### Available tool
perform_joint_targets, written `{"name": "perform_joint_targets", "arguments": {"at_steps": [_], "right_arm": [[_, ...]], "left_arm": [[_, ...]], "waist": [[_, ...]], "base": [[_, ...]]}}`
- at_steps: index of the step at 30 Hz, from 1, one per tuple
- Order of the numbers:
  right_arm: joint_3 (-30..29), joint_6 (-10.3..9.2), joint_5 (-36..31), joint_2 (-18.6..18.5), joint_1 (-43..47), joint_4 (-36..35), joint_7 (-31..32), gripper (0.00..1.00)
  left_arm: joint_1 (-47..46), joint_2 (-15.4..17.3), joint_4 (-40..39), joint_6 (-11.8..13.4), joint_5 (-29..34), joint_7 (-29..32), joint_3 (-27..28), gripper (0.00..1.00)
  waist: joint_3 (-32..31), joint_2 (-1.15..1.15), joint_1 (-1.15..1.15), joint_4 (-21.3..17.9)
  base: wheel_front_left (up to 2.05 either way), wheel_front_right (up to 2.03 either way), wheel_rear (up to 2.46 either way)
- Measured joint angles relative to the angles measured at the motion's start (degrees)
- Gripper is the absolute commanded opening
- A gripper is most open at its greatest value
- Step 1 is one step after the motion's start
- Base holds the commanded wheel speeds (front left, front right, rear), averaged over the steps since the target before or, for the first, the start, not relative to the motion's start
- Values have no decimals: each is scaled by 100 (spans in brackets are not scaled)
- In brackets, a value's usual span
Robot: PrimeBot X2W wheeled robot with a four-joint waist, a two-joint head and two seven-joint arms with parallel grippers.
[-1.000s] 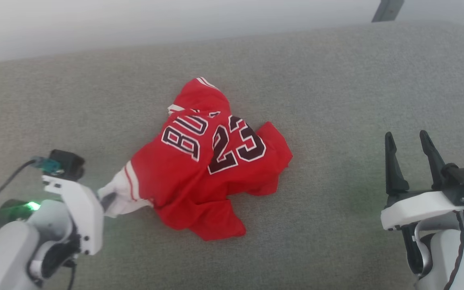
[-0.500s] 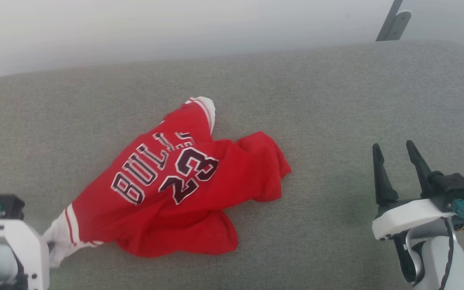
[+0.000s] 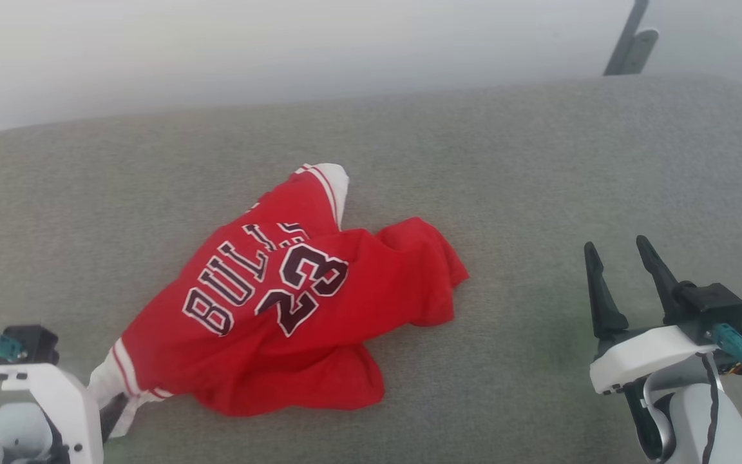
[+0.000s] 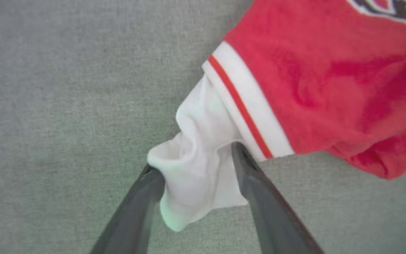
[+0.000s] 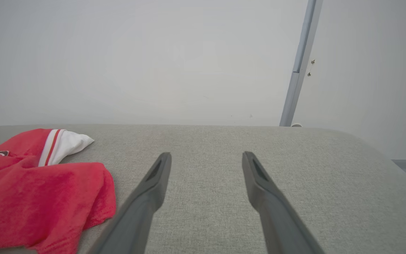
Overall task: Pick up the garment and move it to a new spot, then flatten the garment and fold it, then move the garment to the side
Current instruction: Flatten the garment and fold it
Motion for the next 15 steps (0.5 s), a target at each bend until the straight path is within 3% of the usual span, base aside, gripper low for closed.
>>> {"name": "perform_joint_targets", "arguments": {"at_steps": [15], "right_arm": [[586, -1, 394, -401, -415, 256, 288, 100]], "left_arm": [[164, -253, -912, 94, 337, -1666, 409, 100]], "waist": [[-298, 0, 0, 736]], "base": [[0, 0, 0]]}}
